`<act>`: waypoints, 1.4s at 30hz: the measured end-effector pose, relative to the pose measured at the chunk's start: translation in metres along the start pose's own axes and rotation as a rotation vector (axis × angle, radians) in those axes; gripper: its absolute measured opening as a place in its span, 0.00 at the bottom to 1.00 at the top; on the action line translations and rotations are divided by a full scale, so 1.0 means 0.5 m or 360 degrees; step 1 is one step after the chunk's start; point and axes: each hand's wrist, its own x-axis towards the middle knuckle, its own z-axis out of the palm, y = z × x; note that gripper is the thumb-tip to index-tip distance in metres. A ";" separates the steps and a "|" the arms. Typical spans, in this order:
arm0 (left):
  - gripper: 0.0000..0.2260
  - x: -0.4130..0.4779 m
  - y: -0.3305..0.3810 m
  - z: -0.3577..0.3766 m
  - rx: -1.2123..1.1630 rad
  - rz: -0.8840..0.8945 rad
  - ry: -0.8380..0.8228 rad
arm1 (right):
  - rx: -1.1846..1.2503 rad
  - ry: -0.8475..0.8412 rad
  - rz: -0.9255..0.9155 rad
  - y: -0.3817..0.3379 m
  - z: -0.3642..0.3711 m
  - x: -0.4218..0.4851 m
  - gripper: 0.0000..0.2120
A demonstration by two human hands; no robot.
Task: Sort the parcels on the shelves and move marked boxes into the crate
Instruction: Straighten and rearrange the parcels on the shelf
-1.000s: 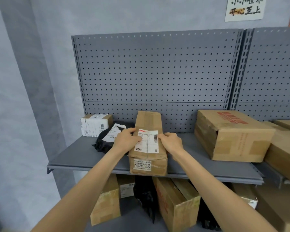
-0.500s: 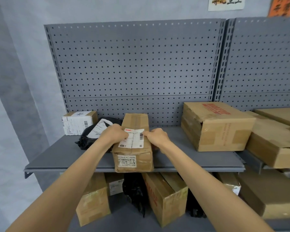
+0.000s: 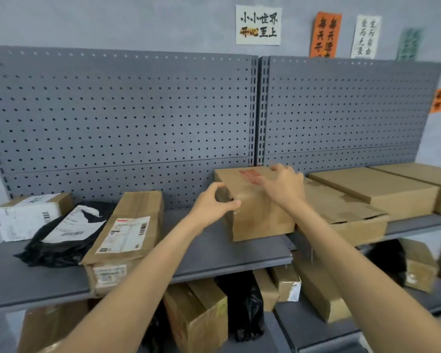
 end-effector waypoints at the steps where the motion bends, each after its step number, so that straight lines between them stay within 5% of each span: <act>1: 0.34 0.005 0.004 0.019 -0.0028 0.0004 -0.0008 | -0.0066 -0.0041 0.0060 0.030 -0.007 0.004 0.29; 5: 0.34 0.017 0.006 0.074 -0.0099 0.0028 0.0101 | 0.0113 -0.0229 0.0168 0.106 -0.010 0.002 0.37; 13: 0.27 0.024 -0.010 0.084 -0.0131 0.0092 0.0280 | 0.0542 -0.0297 0.0100 0.123 0.004 -0.005 0.34; 22: 0.12 -0.018 0.032 -0.092 -0.0766 -0.0033 0.0366 | 0.1315 -0.0351 -0.0081 0.030 -0.046 0.002 0.40; 25: 0.14 -0.042 0.042 -0.146 -0.0879 -0.0068 0.0363 | 0.1465 -0.0418 -0.0067 -0.012 -0.039 -0.011 0.43; 33: 0.16 -0.113 0.036 -0.212 -0.0724 -0.0143 0.0351 | 0.1824 -0.0242 -0.0195 -0.135 -0.012 -0.056 0.29; 38: 0.27 -0.129 0.055 -0.246 0.0177 0.0077 0.0800 | 0.1871 -0.0234 -0.0264 -0.167 -0.015 -0.063 0.22; 42: 0.59 -0.148 0.073 -0.216 0.0470 0.0236 0.0713 | 0.1822 -0.0246 -0.0293 -0.211 -0.024 -0.084 0.21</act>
